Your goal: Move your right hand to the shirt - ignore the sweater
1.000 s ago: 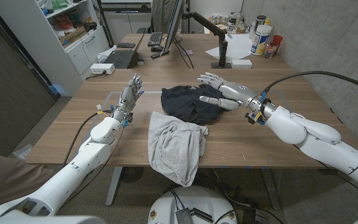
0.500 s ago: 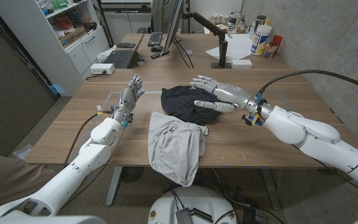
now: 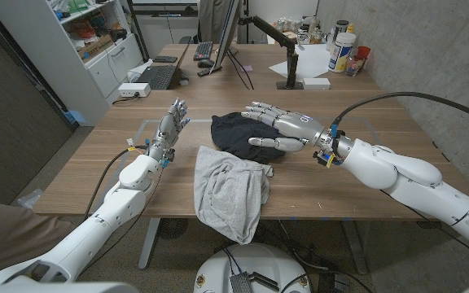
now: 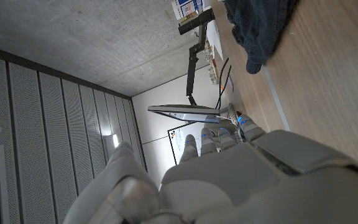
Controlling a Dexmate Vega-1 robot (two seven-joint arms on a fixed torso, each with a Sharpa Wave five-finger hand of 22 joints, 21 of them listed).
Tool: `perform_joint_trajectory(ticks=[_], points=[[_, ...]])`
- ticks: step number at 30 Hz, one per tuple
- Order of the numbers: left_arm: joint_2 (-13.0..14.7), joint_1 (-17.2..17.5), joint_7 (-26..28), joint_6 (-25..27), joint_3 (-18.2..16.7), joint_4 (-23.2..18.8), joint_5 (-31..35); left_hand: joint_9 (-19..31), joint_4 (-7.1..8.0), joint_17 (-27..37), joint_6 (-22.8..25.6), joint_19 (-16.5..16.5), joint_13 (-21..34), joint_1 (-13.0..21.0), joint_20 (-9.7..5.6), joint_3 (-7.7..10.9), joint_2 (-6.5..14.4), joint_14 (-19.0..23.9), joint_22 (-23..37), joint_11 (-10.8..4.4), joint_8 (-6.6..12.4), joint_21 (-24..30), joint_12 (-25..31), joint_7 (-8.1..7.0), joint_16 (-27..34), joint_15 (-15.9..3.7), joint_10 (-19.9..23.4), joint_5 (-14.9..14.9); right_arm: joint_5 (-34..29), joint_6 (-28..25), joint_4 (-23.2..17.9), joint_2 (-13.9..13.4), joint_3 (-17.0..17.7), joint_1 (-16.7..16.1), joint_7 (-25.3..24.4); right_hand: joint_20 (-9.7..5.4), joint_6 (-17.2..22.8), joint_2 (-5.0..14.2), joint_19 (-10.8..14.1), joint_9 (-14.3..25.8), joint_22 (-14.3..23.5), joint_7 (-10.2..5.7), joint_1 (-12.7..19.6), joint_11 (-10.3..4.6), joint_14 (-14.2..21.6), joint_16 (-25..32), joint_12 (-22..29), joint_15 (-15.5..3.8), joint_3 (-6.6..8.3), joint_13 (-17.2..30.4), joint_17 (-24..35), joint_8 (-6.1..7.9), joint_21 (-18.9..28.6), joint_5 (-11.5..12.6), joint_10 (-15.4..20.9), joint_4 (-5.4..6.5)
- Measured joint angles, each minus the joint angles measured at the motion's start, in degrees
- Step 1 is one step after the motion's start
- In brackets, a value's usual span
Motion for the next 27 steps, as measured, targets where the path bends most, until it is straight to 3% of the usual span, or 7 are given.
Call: perform_joint_trajectory(ticks=[13, 27], points=[[0.05, -0.07, 0.00, -0.12, 0.02, -0.15, 0.22, 0.00, -0.25, 0.00, 0.00, 0.00, 0.00, 0.00, 0.00, -0.25, 0.00, 0.00, 0.00, 0.00, 0.00, 0.00, 0.00, 0.00, 0.00, 0.00, 0.00, 0.00, -2.94, 0.50, 0.13, 0.65, -1.19, 0.86, 0.01, 0.00, 0.00, 0.28, 0.01, 0.00, 0.00, 0.00, 0.29, 0.00, 0.00, 0.01, 0.00, 0.00, 0.00, 0.00, 0.00, 0.00, 0.00, -0.17, 0.01, 0.00], [0.90, 0.27, -0.04, -0.13, -0.36, -0.97, 0.29, 0.00, -0.25, 0.00, 0.00, 0.00, 0.00, 0.31, 0.00, -0.25, 0.30, -0.33, 0.00, 0.00, 0.00, 0.00, 0.00, 0.00, 0.00, 0.33, 0.00, 0.00, -5.09, 0.66, 0.05, 1.64, -2.84, 2.24, 0.36, 0.21, 0.22, -0.31, -0.20, 0.00, 0.00, 0.22, 1.98, 0.00, 0.01, 0.02, 0.00, 0.00, 0.15, 0.00, -0.13, 0.36, 0.00, -0.39, 0.01, -1.13]])
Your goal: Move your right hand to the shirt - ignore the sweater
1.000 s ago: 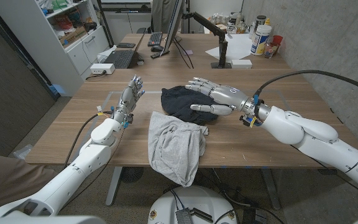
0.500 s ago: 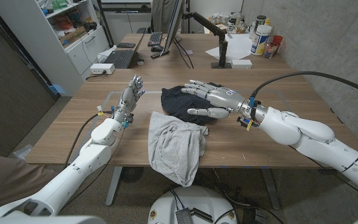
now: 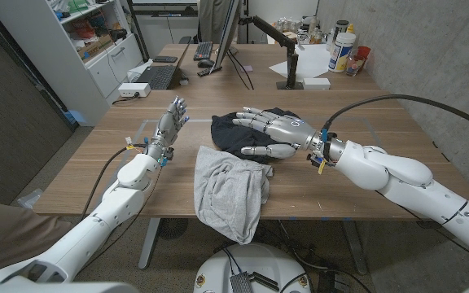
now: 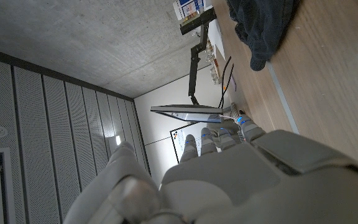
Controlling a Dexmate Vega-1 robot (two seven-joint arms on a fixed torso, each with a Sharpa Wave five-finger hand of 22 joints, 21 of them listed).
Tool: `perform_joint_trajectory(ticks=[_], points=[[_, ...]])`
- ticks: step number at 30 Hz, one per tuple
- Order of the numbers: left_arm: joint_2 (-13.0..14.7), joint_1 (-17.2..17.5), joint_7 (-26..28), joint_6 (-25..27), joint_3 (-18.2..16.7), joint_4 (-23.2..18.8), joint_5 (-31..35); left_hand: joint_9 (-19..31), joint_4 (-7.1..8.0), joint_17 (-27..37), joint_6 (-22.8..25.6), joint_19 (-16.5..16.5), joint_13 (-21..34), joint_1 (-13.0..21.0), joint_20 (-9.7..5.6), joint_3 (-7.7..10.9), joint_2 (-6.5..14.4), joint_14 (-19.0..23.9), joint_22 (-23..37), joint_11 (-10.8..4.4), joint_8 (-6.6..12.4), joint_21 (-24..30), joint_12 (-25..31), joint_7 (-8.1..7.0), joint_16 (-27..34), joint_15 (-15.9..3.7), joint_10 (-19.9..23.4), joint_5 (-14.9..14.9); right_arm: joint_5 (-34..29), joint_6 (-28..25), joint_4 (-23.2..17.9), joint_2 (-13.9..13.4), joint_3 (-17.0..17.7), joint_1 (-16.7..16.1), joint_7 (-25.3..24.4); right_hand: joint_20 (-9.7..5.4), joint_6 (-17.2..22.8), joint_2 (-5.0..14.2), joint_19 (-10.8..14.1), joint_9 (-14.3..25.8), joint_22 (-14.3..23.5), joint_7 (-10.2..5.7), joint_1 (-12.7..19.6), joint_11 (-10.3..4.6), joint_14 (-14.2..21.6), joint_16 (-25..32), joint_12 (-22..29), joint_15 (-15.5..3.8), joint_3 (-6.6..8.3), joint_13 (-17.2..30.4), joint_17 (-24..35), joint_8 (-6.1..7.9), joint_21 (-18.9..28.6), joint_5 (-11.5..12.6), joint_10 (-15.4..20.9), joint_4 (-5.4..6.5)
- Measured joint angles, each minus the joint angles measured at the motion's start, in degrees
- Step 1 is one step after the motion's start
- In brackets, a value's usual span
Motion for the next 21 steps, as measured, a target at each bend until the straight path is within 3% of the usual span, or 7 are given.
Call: perform_joint_trajectory(ticks=[21], points=[[2.21, 2.17, -0.22, 0.02, -1.71, -1.78, -0.59, 0.00, 0.00, 0.00, 0.00, 0.00, 0.00, 0.00, 0.00, 0.00, 0.00, 0.00, -0.13, 0.00, 0.00, 0.00, 0.00, 0.00, 0.00, 0.00, 0.00, 0.00, -2.79, -0.14, 0.80, 2.58, -4.07, 3.20, 1.66, 0.00, 0.62, 0.15, 0.00, 0.00, 0.00, 0.00, 1.51, 0.00, 0.00, 0.00, 0.00, 0.00, 0.41, 0.00, 0.00, 0.03, 0.00, 0.00, 0.01, -0.87]])
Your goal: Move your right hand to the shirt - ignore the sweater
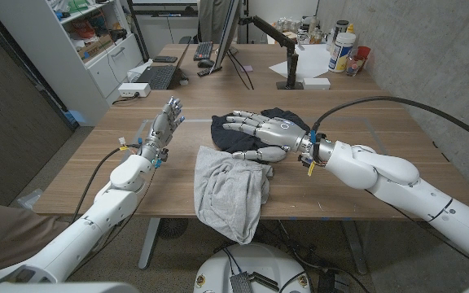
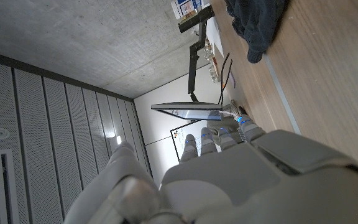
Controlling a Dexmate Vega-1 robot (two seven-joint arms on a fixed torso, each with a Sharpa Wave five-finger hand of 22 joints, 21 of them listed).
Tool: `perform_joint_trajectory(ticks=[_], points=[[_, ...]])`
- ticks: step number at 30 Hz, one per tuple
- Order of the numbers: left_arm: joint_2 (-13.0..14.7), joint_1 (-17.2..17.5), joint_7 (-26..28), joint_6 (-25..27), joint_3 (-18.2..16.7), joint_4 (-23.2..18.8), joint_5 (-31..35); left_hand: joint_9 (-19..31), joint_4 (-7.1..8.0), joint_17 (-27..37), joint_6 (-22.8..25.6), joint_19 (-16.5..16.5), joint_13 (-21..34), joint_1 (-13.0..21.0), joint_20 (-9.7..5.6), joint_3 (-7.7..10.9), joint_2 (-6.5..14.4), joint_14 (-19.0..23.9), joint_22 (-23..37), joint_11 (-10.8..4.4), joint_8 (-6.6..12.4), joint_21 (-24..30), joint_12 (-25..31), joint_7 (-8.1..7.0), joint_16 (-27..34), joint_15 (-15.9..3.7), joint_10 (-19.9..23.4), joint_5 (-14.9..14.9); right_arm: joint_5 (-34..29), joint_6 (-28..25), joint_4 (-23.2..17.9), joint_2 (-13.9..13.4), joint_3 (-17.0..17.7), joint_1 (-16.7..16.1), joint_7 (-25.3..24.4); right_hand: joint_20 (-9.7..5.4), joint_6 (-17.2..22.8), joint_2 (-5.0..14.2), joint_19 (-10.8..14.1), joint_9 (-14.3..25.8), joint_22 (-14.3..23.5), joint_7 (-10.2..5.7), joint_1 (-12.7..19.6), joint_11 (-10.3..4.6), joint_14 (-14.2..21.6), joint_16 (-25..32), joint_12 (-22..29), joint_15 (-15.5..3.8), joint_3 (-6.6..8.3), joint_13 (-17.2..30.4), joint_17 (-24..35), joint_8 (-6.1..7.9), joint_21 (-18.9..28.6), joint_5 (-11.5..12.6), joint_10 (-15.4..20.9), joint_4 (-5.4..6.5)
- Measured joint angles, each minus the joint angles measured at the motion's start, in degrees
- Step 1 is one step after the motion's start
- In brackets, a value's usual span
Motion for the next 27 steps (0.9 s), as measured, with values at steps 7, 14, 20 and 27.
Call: perform_joint_trajectory(ticks=[7, 14, 20, 27], points=[[0.46, 0.89, -0.05, -0.24, -0.64, -0.48, -0.12, 0.00, -0.09, 0.00, 0.21, 0.00, 0.00, 0.00, 0.00, -0.09, 0.00, 0.00, 0.00, 0.00, 0.00, 0.00, 0.00, 0.21, 0.00, 0.00, 0.00, 0.00, -0.85, -0.05, 0.23, 0.54, -0.72, 0.54, 0.02, 0.00, 0.00, 0.29, 0.00, 0.00, 0.00, 0.00, 0.32, 0.00, 0.00, 0.00, 0.00, 0.00, 0.24, 0.00, 0.00, 0.00, 0.00, 0.00, 0.00, -0.24], [0.91, 1.96, 0.09, -0.93, -1.26, -1.17, -0.35, 0.00, -0.24, 0.00, 0.21, 0.00, 0.00, 0.00, 0.00, -0.24, 0.00, 0.00, 0.00, 0.00, 0.23, 0.00, 0.00, 0.21, 0.00, 0.00, 0.00, 0.00, -1.65, 0.18, 0.59, 1.33, -2.12, 1.44, -0.04, 0.00, 0.00, -0.09, 0.00, 0.00, 0.00, 0.00, 0.70, 0.00, 0.00, 0.00, 0.00, 0.00, 0.22, 0.00, 0.00, 0.00, 0.00, 0.00, 0.00, -0.70], [1.09, 2.82, 0.35, -1.33, -1.73, -1.82, -0.37, 0.00, -0.24, 0.00, 0.42, 0.00, 0.00, 0.00, 0.00, -0.24, 0.00, 0.00, 0.01, 0.00, 0.23, 0.00, 0.00, 0.42, 0.00, 0.00, 0.00, 0.00, -2.19, 0.66, 0.77, 1.63, -2.76, 1.80, -0.27, 0.00, -0.01, 0.14, 0.00, 0.00, 0.00, 0.00, 0.92, 0.00, 0.00, 0.00, 0.00, 0.00, 0.22, 0.00, 0.01, 0.00, 0.00, 0.00, 0.00, -0.70], [1.17, 3.77, 1.31, -1.86, -2.18, -2.53, -0.22, 0.00, -0.23, 0.00, 0.41, 0.00, 0.00, 0.00, 0.00, -0.23, 0.00, 0.00, 0.01, 0.00, 0.23, 0.00, 0.00, 0.41, 0.00, 0.00, 0.00, 0.00, -2.73, 1.46, 1.32, 2.12, -3.85, 2.60, -0.33, 0.00, -0.01, 0.15, 0.00, 0.00, 0.00, 0.00, 1.36, 0.00, 0.00, 0.00, 0.00, 0.00, 0.47, 0.00, 0.01, 0.00, 0.00, 0.00, 0.00, -0.95]])
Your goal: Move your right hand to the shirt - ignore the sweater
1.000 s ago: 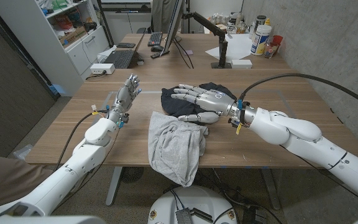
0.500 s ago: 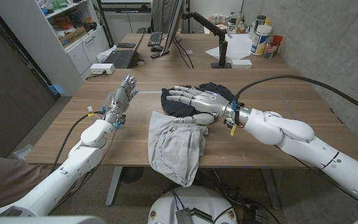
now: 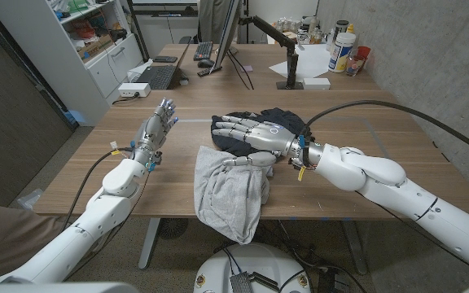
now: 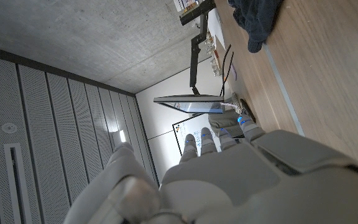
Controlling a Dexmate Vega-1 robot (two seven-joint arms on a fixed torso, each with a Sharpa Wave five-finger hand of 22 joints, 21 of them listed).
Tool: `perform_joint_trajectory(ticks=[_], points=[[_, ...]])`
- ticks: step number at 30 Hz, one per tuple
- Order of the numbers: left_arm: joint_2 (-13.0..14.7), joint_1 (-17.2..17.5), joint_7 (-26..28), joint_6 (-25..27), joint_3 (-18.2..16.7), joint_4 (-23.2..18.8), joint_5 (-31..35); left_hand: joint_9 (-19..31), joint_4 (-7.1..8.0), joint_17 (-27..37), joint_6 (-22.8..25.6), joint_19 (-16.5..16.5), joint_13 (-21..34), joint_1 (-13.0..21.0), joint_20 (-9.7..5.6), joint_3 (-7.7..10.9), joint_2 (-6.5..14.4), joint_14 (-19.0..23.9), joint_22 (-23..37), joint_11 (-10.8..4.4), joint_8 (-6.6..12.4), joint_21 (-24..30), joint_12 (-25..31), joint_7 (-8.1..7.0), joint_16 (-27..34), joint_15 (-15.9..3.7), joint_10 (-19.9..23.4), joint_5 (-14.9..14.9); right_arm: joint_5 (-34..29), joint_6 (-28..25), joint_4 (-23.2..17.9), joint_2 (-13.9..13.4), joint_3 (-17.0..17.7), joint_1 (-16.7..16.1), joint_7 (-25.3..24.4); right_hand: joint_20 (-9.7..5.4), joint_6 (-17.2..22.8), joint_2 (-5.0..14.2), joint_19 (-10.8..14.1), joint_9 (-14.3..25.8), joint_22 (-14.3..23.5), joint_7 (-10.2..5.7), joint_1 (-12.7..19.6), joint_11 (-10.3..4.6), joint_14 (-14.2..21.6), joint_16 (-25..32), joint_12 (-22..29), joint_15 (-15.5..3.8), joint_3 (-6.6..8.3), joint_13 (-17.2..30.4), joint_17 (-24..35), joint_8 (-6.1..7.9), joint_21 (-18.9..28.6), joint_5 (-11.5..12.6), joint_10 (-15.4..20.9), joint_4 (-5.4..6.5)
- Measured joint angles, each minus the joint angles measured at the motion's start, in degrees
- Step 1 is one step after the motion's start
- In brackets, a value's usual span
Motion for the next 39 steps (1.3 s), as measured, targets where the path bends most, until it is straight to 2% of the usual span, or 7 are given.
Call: perform_joint_trajectory(ticks=[15, 39], points=[[-0.20, 0.50, 0.96, -0.35, -0.15, -0.50, 0.60, 0.00, 0.00, 0.00, 0.00, 0.00, 0.00, 0.00, 0.00, 0.00, 0.00, 0.00, 0.01, 0.00, 0.00, 0.00, 0.00, 0.00, 0.00, 0.00, 0.00, 0.00, -0.77, 1.18, 2.33, 1.36, -1.83, 2.11, -0.21, 0.00, 0.00, 0.01, 0.00, 0.00, 0.00, 0.00, 0.60, 0.00, 0.00, 0.00, 0.00, 0.00, 0.07, 0.00, 0.00, 0.00, 0.00, -0.45, 0.00, -0.41], [-1.76, -2.48, 0.00, -0.39, 1.40, 1.97, 1.19, 0.00, 0.00, 0.00, 0.21, 0.00, 0.00, 0.00, 0.00, 0.00, 0.00, 0.00, 0.04, 0.00, 0.00, 0.00, 0.00, -0.21, 0.00, 0.00, 0.00, 0.00, -4.63, 1.68, 5.48, 2.97, -5.13, 5.77, -0.40, 0.32, 0.21, 0.30, -0.32, 0.00, 0.00, -0.21, 1.37, 0.00, 0.00, 0.00, 0.00, 0.00, 0.15, 0.00, 0.01, 0.00, 0.00, -0.45, 0.00, -0.78]])
